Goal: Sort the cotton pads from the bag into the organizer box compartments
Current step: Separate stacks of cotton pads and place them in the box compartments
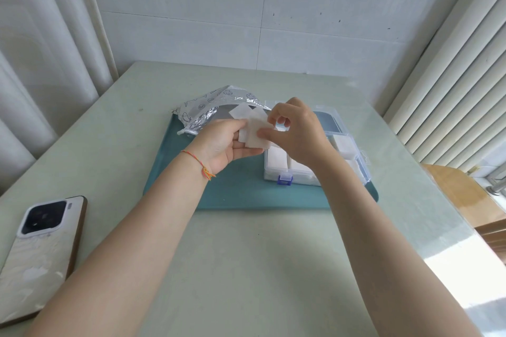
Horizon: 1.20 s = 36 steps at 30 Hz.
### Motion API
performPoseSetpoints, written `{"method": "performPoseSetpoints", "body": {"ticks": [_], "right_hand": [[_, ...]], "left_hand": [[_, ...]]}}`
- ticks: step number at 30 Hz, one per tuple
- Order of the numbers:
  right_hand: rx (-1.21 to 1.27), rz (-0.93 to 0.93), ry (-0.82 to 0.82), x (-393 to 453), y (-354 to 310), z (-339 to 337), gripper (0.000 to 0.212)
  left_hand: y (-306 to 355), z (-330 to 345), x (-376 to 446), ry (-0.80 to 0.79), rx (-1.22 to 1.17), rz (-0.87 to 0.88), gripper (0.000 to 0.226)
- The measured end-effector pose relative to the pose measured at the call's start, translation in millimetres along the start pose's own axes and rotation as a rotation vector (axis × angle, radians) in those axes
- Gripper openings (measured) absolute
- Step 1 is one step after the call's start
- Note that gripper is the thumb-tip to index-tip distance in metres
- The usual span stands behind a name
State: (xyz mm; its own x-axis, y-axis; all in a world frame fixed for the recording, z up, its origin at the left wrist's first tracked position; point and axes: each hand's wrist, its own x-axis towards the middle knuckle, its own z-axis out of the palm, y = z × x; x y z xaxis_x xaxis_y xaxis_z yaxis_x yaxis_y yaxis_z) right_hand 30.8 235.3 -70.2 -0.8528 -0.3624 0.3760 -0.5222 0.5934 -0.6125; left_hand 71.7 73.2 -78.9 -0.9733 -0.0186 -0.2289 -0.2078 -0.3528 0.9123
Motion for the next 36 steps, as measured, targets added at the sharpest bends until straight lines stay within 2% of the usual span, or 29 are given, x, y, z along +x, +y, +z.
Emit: {"method": "performPoseSetpoints", "body": {"ticks": [4, 9, 11, 15, 19, 25, 29, 32, 36], "right_hand": [[0.108, 0.035, 0.004, 0, -3, -8, 0.022], [0.769, 0.216, 0.028, 2, -2, -22, 0.018], [0.847, 0.255, -0.011, 2, -3, -23, 0.014], [0.739, 0.283, -0.071, 1, -6, -14, 0.01], [0.574, 0.31, -0.053, -1, -10, -6, 0.015], [0.457, 0.345, 0.008, 0, -8, 1, 0.023], [0.414, 0.327, 0.013, 0, -6, 4, 0.024], [0.344, 0.317, -0.022, 1, -3, 4, 0.023], [0.423, 0.327, -0.09, 1, -1, 4, 0.021]], "left_hand": [[2, -3, 1, 0.056, -0.047, 0.032, 0.025], [2, -7, 2, 0.092, -0.013, 0.032, 0.027], [2, -7, 3, 0.071, 0.04, 0.035, 0.027], [0, -4, 0, -0.083, 0.177, 0.026, 0.027], [-1, 0, -4, -0.205, 0.222, 0.028, 0.024], [-1, 3, -8, -0.255, 0.215, 0.031, 0.028], [1, 4, -6, -0.223, 0.175, 0.023, 0.022], [-2, 3, -6, -0.218, 0.171, 0.031, 0.018], [-5, 3, -5, -0.251, 0.21, 0.028, 0.026]]}}
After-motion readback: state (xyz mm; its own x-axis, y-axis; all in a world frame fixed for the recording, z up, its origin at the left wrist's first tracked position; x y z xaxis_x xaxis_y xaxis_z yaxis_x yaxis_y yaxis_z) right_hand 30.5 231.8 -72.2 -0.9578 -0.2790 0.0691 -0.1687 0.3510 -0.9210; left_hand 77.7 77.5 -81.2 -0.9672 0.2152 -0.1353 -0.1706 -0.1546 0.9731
